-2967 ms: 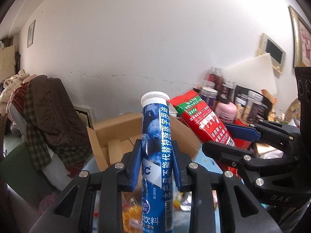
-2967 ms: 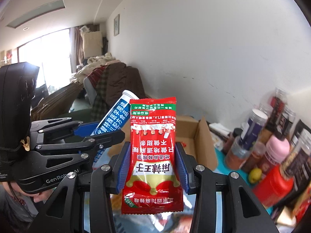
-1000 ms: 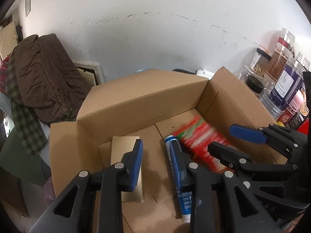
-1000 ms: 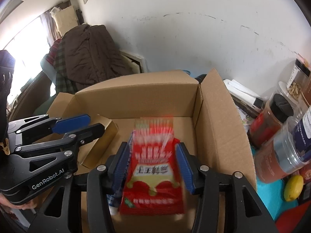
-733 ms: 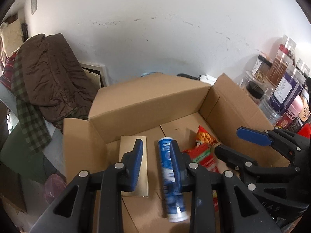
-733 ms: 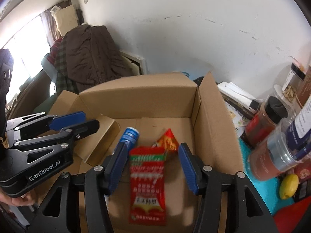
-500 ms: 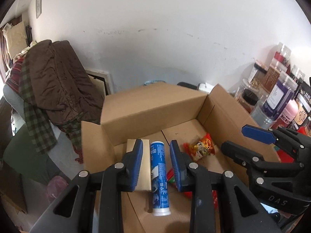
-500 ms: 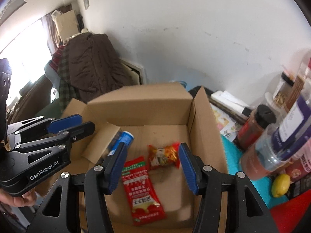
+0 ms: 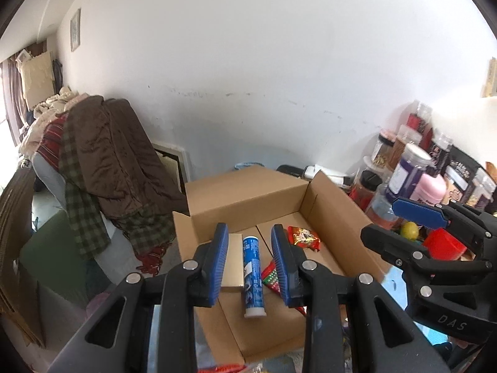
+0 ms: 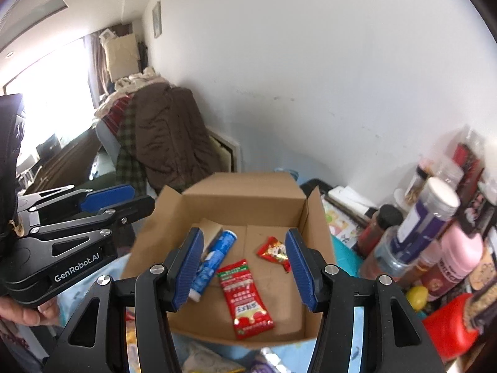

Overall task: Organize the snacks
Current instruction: 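Withdraw both tools from the cardboard box back over the snacks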

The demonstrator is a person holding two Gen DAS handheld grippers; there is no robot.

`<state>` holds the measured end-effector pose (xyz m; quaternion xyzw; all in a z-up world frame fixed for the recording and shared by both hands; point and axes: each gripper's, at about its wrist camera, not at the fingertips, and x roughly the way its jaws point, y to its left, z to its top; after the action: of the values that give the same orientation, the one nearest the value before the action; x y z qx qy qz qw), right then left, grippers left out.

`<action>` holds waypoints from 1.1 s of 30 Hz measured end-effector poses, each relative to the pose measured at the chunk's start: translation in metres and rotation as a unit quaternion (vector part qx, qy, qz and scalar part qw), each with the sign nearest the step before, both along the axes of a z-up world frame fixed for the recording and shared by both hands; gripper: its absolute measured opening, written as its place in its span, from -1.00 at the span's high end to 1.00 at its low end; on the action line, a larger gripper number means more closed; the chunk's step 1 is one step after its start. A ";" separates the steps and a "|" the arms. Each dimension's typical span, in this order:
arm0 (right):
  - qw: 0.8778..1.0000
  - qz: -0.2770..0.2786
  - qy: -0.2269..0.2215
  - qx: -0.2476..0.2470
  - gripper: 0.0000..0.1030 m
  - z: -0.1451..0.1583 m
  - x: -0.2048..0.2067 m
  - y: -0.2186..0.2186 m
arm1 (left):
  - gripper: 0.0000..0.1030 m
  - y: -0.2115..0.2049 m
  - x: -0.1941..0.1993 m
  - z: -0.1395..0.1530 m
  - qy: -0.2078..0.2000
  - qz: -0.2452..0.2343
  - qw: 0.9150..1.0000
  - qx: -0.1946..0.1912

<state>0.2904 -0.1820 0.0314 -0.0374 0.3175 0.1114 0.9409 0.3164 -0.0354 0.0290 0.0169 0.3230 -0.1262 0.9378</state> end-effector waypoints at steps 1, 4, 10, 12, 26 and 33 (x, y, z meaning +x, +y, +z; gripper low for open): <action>1.000 -0.001 -0.005 -0.001 -0.07 0.004 -0.006 0.001 | 0.45 0.001 -0.007 0.004 -0.005 0.000 1.000 0.000; 1.000 -0.001 -0.023 -0.007 -0.07 0.018 -0.028 0.007 | 0.45 0.005 -0.026 0.015 -0.018 -0.004 1.000 -0.002; 0.999 0.001 -0.048 -0.006 -0.07 0.034 -0.069 0.013 | 0.45 0.013 -0.067 0.032 -0.041 -0.007 0.999 -0.008; 0.998 -0.001 -0.054 -0.008 -0.07 0.037 -0.082 0.016 | 0.45 0.016 -0.078 0.035 -0.044 -0.010 0.999 -0.011; 0.997 -0.003 -0.083 0.001 -0.24 0.038 -0.168 0.020 | -0.08 0.025 -0.157 0.039 -0.068 -0.029 0.997 -0.020; 0.997 -0.007 -0.082 0.011 -0.44 0.024 -0.199 0.022 | -0.62 0.027 -0.189 0.030 -0.081 -0.031 0.996 -0.016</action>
<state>0.0911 -0.1598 0.0553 -0.0339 0.2379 0.1045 0.9651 0.1277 -0.0082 0.0585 0.0217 0.2431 -0.1589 0.9566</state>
